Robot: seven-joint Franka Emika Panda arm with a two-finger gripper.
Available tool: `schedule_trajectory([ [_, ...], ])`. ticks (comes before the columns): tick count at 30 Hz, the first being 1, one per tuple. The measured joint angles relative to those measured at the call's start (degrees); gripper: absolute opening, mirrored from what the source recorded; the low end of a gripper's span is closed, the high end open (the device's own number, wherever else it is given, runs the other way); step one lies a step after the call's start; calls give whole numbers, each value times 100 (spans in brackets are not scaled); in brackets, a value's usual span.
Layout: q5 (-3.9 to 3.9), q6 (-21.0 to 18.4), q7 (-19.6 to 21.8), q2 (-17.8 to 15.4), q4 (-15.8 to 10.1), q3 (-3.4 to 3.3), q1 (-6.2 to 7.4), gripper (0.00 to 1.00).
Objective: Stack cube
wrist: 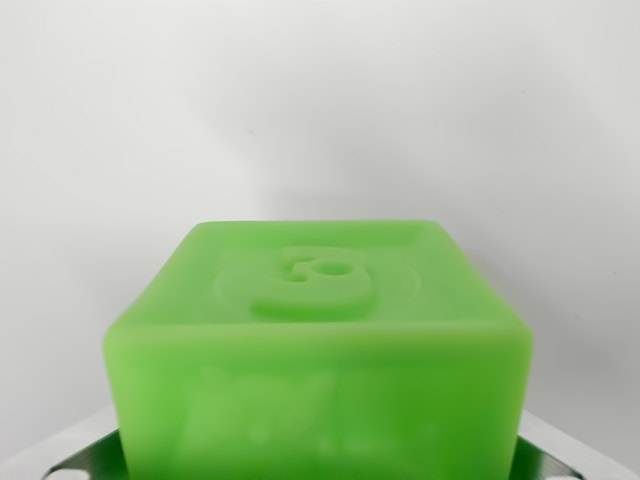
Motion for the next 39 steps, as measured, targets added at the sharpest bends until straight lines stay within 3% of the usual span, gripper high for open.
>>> schedule_trajectory([
  [17,178,-768,-132,-883,-73,31,-1,0],
  [39,172,-1021,214,-410,623,48,188,0],
])
